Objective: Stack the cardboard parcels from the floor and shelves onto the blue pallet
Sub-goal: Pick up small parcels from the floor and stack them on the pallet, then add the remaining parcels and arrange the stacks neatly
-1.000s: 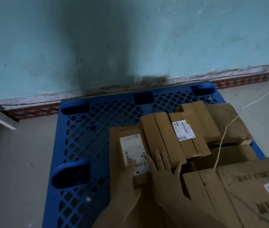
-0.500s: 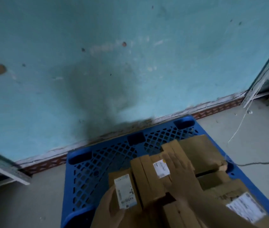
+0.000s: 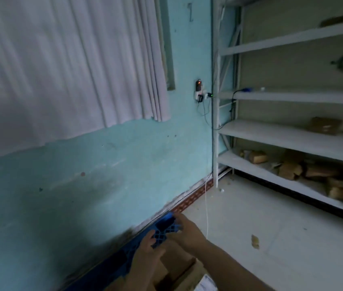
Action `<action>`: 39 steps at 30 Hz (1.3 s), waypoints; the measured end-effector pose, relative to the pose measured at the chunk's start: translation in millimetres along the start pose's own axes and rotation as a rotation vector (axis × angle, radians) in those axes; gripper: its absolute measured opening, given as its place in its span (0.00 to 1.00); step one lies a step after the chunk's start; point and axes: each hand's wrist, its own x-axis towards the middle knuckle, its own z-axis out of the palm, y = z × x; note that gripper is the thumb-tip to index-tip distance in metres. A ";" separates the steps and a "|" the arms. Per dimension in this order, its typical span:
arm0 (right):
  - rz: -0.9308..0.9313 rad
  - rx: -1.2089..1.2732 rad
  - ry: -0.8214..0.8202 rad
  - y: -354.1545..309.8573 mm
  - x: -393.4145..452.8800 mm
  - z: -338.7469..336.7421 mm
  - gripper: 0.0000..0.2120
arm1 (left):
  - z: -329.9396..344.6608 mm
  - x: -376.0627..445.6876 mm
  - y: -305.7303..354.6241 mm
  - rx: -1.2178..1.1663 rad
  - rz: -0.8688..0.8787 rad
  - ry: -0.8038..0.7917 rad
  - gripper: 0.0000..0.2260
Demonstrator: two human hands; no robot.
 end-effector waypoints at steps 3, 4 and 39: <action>0.001 0.004 0.029 -8.3 -54.9 -54.2 0.31 | 34.4 -23.4 18.0 0.029 0.043 -0.070 0.26; 0.003 0.007 0.052 -7.4 -71.0 -70.7 0.31 | 47.1 -34.9 23.9 0.026 0.053 -0.098 0.26; -0.204 -0.645 -0.718 243.2 -131.2 -245.3 0.44 | 331.2 -160.6 -27.8 0.012 -0.270 0.287 0.27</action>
